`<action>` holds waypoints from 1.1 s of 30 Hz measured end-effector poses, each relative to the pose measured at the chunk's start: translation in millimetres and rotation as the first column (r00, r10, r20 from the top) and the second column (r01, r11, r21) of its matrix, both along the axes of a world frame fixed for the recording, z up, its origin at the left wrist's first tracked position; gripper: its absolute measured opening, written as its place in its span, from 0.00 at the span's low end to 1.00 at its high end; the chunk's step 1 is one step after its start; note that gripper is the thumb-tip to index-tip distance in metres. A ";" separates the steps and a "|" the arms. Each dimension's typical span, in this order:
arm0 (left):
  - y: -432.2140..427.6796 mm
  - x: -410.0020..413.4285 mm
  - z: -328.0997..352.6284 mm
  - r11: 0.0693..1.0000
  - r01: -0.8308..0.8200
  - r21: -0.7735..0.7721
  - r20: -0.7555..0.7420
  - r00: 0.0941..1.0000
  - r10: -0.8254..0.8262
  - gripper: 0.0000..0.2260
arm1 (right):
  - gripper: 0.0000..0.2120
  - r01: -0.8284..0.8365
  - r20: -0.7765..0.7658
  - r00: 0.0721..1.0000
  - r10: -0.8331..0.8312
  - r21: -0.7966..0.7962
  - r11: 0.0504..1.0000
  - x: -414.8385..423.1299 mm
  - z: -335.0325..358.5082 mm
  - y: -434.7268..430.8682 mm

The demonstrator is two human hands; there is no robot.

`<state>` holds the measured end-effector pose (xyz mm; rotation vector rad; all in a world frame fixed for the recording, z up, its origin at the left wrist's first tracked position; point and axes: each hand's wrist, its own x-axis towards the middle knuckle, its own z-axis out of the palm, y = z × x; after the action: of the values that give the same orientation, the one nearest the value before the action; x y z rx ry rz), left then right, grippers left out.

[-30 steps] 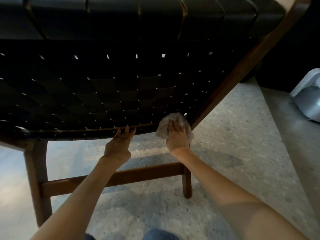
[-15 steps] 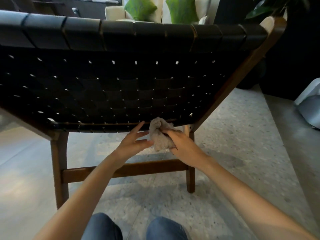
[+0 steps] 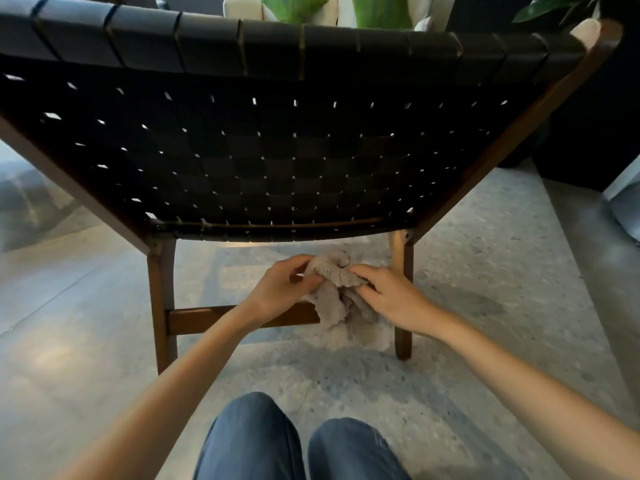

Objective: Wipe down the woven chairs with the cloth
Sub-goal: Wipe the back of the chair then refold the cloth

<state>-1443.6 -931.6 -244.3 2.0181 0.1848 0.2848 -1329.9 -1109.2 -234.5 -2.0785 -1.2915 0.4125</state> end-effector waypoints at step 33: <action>23.6 102.6 -86.7 0.361 -0.355 0.862 0.302 0.933 0.196 0.27 | 0.13 0.203 0.761 0.616 -0.205 0.098 0.974 135.1 -108.1 7.6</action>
<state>-1341.0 -908.1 -331.1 3.0687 0.3285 0.9311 -1194.8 -1101.6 -342.6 -2.4647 -1.4473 -0.6834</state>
